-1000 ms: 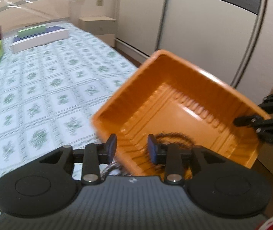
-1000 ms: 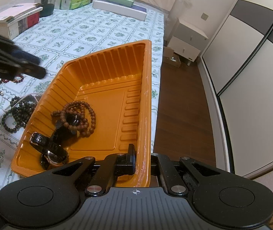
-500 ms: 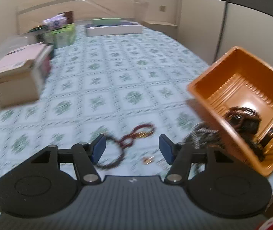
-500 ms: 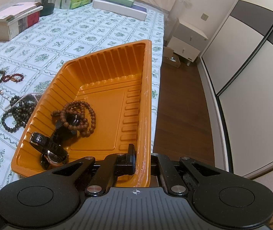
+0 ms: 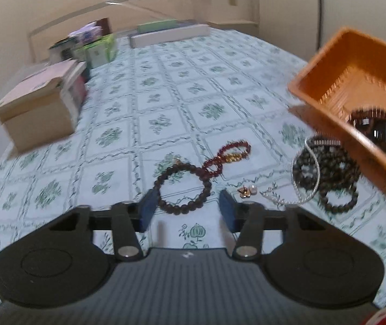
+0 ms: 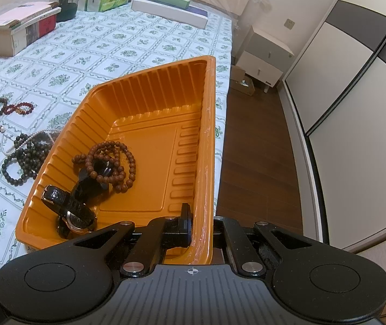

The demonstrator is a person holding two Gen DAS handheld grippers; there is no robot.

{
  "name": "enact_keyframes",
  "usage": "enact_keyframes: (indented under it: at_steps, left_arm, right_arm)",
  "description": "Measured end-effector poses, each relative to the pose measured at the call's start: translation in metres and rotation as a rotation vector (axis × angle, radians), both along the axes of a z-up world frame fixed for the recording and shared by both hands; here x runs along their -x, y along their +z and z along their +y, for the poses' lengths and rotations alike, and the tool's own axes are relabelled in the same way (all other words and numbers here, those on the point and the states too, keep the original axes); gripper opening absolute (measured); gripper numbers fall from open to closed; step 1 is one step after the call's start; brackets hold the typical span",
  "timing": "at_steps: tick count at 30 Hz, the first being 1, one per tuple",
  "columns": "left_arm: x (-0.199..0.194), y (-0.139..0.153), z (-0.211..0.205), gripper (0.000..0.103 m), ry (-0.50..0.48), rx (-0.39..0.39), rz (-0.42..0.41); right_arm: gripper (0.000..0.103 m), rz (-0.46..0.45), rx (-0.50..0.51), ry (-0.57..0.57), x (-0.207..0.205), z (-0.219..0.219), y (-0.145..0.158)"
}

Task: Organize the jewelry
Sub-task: 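Grasp a dark bead bracelet from the pile with the left gripper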

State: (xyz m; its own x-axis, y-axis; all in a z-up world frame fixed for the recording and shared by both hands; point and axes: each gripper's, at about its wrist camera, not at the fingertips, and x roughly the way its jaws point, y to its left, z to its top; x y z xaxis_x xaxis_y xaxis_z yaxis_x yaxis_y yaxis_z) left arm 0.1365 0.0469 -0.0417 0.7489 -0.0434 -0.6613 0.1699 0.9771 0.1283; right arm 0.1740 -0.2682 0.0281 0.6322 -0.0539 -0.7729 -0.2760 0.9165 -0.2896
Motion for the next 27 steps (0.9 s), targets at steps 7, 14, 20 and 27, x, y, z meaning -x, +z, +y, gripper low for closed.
enact_keyframes:
  at_steps: [7, 14, 20, 27]
  left_arm:
    - [-0.019, -0.016, -0.005, 0.029, -0.103, -0.059, 0.033]
    - [-0.029, -0.019, -0.012, 0.007, -0.198, -0.095, 0.081]
    - [-0.026, -0.01, -0.014, 0.005, -0.204, -0.1, 0.106]
    - [-0.015, 0.018, -0.012, 0.005, -0.185, -0.076, 0.069]
  right_arm:
    - [0.004, 0.006, 0.005, -0.004, 0.0, -0.001, -0.002]
    - [0.004, 0.007, 0.007, -0.004, 0.0, -0.001, -0.002]
    - [0.004, 0.006, 0.007, -0.004, 0.0, 0.0, -0.002]
    - [0.004, 0.005, 0.007, -0.004, 0.001, -0.001, -0.002]
